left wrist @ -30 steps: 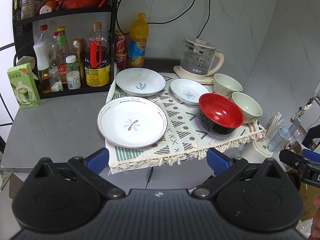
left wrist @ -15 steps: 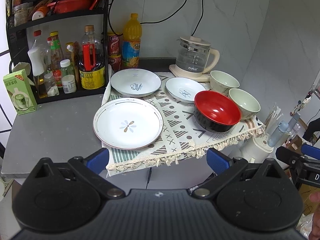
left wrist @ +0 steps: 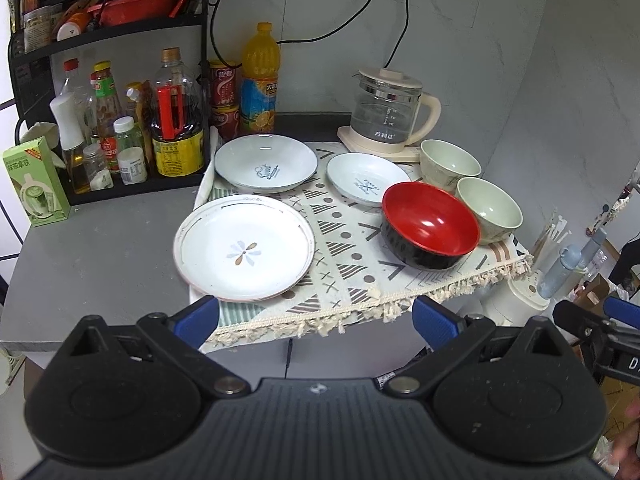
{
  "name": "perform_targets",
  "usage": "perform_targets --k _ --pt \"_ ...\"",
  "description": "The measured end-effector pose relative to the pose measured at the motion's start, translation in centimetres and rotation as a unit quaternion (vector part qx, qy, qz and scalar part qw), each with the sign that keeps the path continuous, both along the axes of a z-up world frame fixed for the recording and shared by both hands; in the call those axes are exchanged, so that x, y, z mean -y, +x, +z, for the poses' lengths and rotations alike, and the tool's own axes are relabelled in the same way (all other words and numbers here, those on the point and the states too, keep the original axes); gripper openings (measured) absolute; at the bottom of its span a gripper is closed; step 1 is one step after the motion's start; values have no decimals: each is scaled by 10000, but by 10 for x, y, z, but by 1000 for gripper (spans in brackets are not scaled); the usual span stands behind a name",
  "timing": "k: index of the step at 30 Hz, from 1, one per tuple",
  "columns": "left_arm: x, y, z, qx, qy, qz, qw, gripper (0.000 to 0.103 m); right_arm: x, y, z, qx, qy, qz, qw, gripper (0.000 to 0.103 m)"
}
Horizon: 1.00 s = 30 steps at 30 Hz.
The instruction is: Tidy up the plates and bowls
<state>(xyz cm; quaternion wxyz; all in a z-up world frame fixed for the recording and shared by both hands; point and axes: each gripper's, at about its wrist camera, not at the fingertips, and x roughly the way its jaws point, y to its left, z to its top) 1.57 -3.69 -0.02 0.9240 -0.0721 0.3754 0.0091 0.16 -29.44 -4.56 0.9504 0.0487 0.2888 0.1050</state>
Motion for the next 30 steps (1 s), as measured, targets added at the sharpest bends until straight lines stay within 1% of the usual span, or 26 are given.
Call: perform_targets --k 4,7,10,13,17,21,24,27,30 --pt "12 11 -1 -15 -22 -91 10000 102 9 10 -2 -32 -21 4 10000 103" --pt "20 24 -5 -9 -180 -205 9996 102 18 19 -3 -90 9 -94 9999 103" --pt "29 41 -10 -83 -180 -219 9996 102 26 28 -4 -13 -60 -183 9998 103" --pt "36 61 -14 -135 -191 -221 9995 101 34 42 -8 -88 -42 -229 9997 103" --pt "45 91 -21 -181 -202 -331 9991 100 45 64 -14 -194 6 -319 9993 103" --pt "52 123 -28 -222 -178 -221 9994 100 56 92 -20 -238 57 -335 9991 103" --pt "63 147 -36 -259 -93 -226 9994 100 62 113 -25 -280 45 -318 9991 103" --pt "73 170 -43 -317 -139 -267 9990 99 67 134 -32 -305 -3 -302 9991 103" --pt "83 192 -46 -326 -86 -299 9990 99 72 155 -39 -394 10 -353 9986 103"
